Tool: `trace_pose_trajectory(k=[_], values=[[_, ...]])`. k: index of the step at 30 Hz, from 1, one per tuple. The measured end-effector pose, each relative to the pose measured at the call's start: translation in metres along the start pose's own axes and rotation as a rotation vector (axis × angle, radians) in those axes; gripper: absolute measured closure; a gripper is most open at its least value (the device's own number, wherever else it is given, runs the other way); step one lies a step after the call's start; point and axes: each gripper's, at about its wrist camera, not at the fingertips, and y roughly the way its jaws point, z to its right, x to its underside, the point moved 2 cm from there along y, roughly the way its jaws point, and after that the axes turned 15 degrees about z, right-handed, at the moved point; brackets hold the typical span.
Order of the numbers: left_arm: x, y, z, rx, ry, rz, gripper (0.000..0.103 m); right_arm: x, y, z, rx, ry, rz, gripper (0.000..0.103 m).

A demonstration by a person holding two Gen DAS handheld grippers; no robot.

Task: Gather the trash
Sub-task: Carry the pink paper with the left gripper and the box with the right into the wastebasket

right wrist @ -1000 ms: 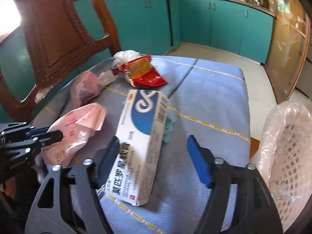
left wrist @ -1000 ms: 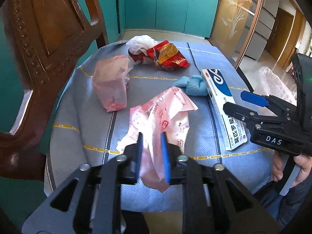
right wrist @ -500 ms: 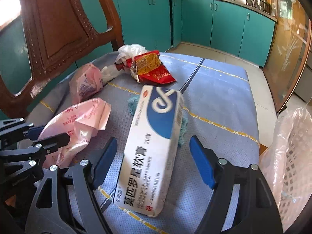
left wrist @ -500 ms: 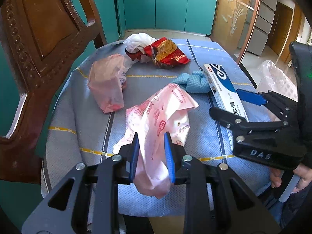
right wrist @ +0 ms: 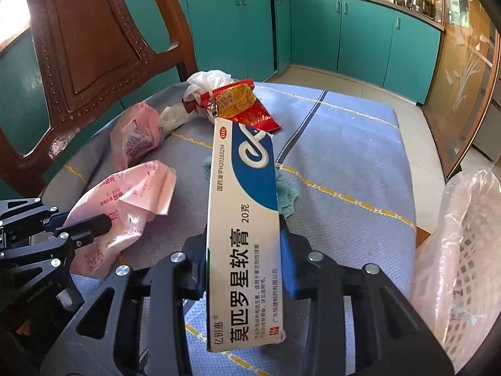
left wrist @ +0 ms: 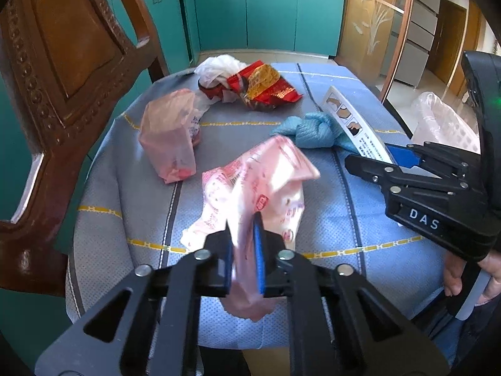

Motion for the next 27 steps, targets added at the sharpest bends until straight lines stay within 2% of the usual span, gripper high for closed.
trace_pose_trajectory(k=[14,20,27], values=[[-0.047,-0.076,0.034,-0.039,0.143,0.217,0.093,-0.001,-0.013,0.01,0.028,0.009,0.037,0.066],[-0.055,-0.093,0.045,-0.046,0.175,0.253,0.093,0.0,-0.014,0.009,0.026,0.004,0.04,0.066],[-0.055,-0.097,0.047,-0.033,0.17,0.254,0.093,-0.005,-0.024,0.009,0.035,0.0,0.07,0.066]])
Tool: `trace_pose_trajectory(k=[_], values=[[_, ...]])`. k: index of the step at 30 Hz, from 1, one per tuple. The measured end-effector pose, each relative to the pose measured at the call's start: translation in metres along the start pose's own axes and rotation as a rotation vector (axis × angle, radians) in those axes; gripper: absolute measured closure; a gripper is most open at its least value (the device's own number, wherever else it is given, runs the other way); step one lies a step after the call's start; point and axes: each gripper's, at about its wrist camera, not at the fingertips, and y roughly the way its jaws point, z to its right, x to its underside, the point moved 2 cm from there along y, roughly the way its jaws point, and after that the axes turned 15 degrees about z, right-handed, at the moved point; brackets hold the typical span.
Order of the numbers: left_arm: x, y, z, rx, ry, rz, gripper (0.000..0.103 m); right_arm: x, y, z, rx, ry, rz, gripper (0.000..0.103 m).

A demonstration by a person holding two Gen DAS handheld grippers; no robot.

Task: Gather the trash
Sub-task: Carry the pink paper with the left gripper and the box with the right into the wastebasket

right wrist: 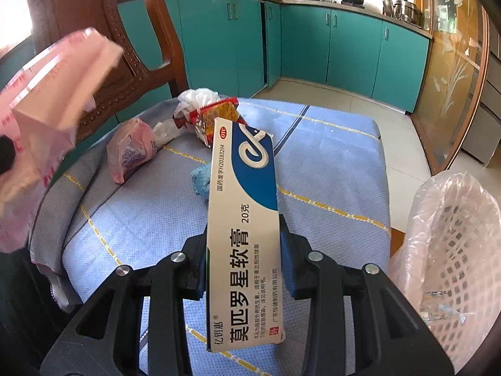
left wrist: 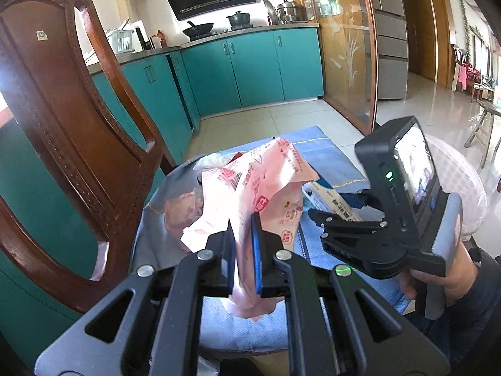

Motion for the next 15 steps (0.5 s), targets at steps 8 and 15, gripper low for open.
trace_pose_trajectory(k=[8,15], values=[[0.005,0.009,-0.01,0.027,-0.053,-0.024,0.093,-0.02,-0.044,0.025,0.051,0.055,0.135,0.066],[-0.003,0.032,0.001,0.225,-0.198,-0.07,0.093,-0.028,-0.118,0.115,0.331,0.166,0.281,0.066]])
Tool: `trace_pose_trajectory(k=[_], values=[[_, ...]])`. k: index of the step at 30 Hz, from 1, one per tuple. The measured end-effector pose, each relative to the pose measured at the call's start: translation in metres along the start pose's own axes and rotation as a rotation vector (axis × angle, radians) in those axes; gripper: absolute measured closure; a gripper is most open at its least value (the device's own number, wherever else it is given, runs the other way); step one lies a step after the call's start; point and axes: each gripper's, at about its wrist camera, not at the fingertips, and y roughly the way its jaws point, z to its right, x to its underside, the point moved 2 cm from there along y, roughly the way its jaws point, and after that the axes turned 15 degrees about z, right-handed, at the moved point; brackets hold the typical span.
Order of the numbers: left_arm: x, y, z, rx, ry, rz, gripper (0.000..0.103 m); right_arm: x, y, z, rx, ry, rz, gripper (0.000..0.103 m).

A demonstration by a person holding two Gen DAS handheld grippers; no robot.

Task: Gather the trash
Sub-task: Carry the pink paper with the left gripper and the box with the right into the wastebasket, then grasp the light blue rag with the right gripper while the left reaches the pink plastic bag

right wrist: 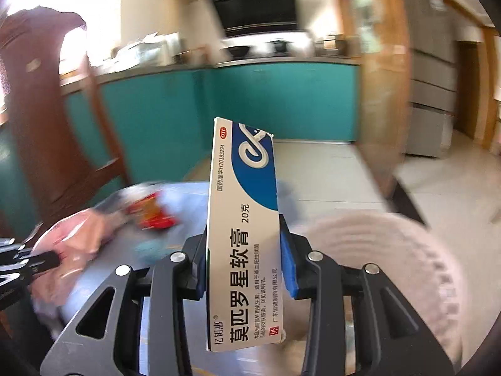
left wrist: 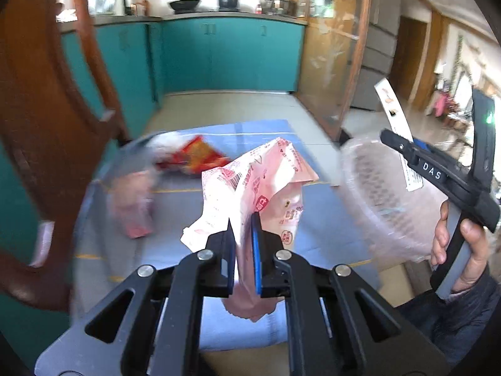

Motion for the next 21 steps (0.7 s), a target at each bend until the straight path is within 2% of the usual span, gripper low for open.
trace_pose_trajectory(k=[2,6,8,16,17,18,19,21], values=[[-0.005,0.009,0.017,0.081,-0.015,0.0,0.093,0.005,-0.008,0.037,0.087,0.056,-0.021,0.066],[-0.015,0.036,0.062,0.224,-0.023,-0.013,0.093,0.018,-0.023,0.08,0.15,0.164,-0.066,0.066],[-0.018,0.05,0.09,0.288,-0.014,-0.025,0.093,0.022,-0.028,0.09,0.171,0.185,-0.081,0.066],[-0.009,0.08,0.166,0.435,0.065,-0.097,0.091,0.03,-0.035,0.112,0.227,0.201,-0.104,0.066],[-0.007,0.082,0.169,0.442,0.073,-0.104,0.088,0.03,-0.034,0.113,0.228,0.206,-0.107,0.066],[-0.004,0.083,0.172,0.435,0.087,-0.109,0.075,0.03,-0.031,0.112,0.228,0.212,-0.112,0.066],[-0.003,0.083,0.171,0.419,0.089,-0.107,0.058,0.031,-0.031,0.113,0.225,0.218,-0.116,0.064],[-0.004,0.079,0.162,0.402,0.063,-0.09,0.05,0.031,-0.031,0.112,0.217,0.223,-0.124,0.057]])
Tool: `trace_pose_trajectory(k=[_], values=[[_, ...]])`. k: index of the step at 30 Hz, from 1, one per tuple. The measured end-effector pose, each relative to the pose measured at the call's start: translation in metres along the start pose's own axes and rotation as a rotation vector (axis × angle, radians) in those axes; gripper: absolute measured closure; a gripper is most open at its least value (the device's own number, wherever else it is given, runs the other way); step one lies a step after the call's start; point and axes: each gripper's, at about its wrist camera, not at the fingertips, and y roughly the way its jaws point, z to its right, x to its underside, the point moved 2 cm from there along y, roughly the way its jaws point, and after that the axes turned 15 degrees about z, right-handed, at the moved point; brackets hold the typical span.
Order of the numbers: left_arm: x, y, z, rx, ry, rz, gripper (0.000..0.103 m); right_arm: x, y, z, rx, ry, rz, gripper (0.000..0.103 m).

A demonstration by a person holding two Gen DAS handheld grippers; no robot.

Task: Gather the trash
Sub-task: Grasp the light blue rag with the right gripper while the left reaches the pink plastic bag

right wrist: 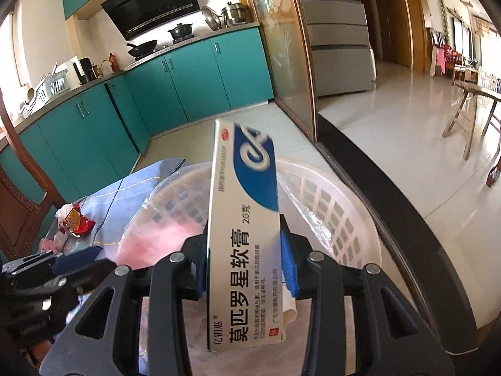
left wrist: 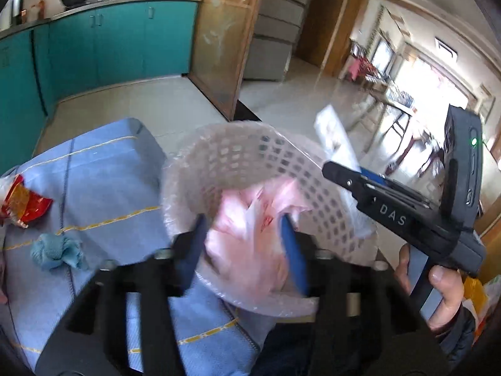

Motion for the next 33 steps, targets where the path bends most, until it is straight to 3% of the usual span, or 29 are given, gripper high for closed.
trace_pose_trajectory(k=[2,4,9,13,16,17,21,25,28,30,33], values=[[0.0,-0.01,-0.012,-0.04,-0.019,0.011,0.05,0.001,-0.001,-0.004,-0.012,-0.01,-0.001,0.048],[-0.001,-0.027,-0.032,-0.136,-0.021,0.045,0.049,-0.001,0.002,-0.011,-0.021,-0.026,0.001,0.037],[0.004,-0.082,-0.107,-0.472,-0.078,0.131,0.049,-0.001,-0.003,-0.027,-0.065,-0.051,0.023,0.035],[0.021,-0.112,-0.18,-0.685,-0.168,0.104,0.043,0.001,0.0,-0.069,-0.185,-0.127,0.03,0.035],[0.031,-0.123,-0.216,-0.74,-0.249,0.083,0.036,0.006,0.013,-0.117,-0.336,-0.155,-0.03,0.035],[0.032,-0.122,-0.225,-0.754,-0.253,0.079,0.035,0.01,0.024,-0.144,-0.424,-0.157,-0.08,0.035],[0.038,-0.118,-0.244,-0.785,-0.254,0.041,0.03,0.034,0.067,-0.225,-0.535,-0.265,-0.219,0.035],[0.041,-0.098,-0.254,-0.801,-0.211,-0.014,0.029,0.076,0.099,-0.275,-0.542,-0.375,-0.322,0.035],[0.049,-0.089,-0.268,-0.812,-0.211,-0.04,0.031,0.091,0.109,-0.289,-0.518,-0.426,-0.331,0.035],[0.053,-0.084,-0.276,-0.814,-0.218,-0.051,0.045,0.096,0.113,-0.299,-0.517,-0.455,-0.328,0.035],[0.053,-0.085,-0.279,-0.812,-0.2,-0.04,0.054,0.103,0.113,-0.307,-0.517,-0.499,-0.323,0.052]])
